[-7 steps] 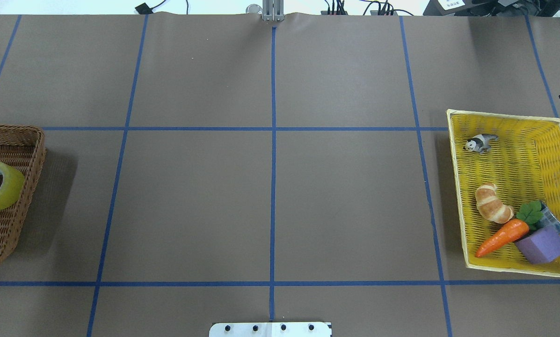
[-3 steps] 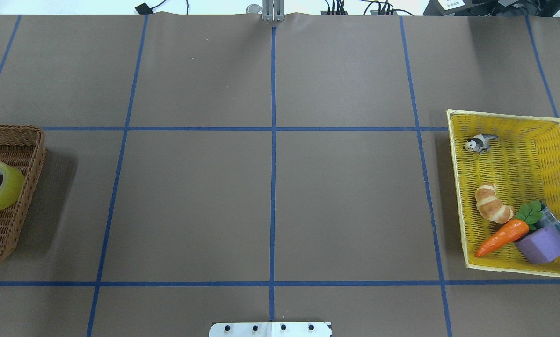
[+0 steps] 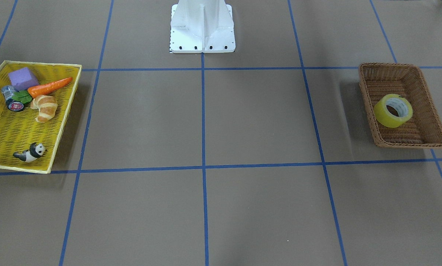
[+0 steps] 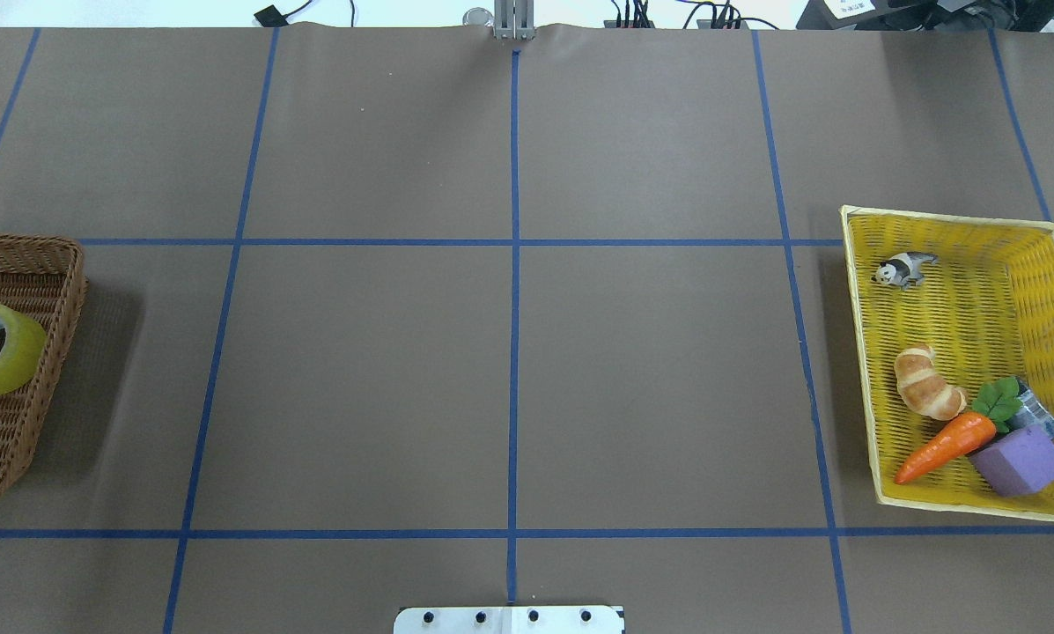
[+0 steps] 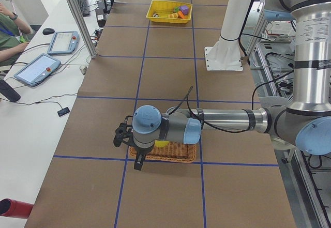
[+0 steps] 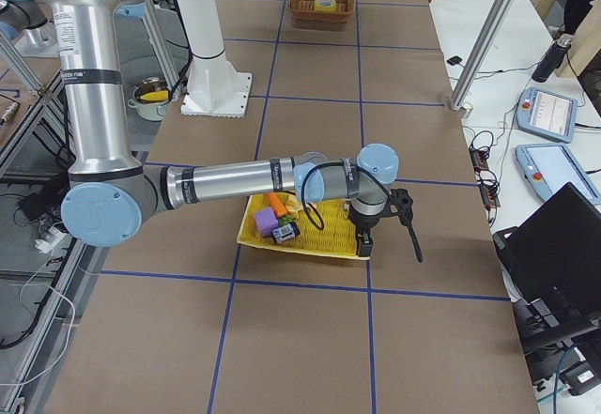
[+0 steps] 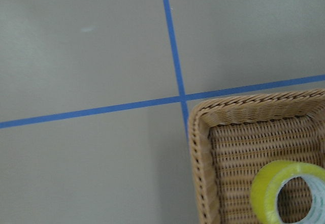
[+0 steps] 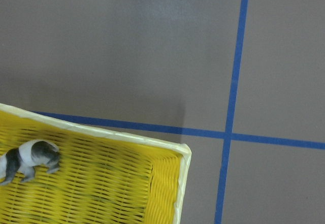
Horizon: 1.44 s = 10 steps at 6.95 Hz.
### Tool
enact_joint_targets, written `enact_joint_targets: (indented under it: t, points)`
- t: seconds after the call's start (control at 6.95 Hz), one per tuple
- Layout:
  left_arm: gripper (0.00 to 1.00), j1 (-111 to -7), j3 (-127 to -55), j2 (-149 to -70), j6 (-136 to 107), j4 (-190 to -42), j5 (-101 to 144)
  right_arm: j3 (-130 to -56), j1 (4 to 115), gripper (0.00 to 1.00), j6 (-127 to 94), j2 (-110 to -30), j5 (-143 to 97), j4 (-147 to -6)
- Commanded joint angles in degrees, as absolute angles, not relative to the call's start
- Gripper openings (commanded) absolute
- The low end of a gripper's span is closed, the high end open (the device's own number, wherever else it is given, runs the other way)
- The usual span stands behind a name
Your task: Move tape to another basket
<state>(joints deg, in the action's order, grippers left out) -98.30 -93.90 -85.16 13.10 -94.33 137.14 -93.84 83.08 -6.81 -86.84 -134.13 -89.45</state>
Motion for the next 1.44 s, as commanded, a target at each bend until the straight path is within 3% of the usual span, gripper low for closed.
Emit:
enact_joint_targets:
  t: [0.0,1.3]
  points:
    - [0.98,-98.53,-92.99,-83.59,13.10,-94.48,137.20,-93.52,84.29,1.00,-6.77,-89.03,-135.88,-89.21]
    - [0.98,-92.46,-93.60,-84.11,2.72,-94.92,137.02,-93.95,84.29,1.00,-7.47,-89.47,-136.32,-89.21]
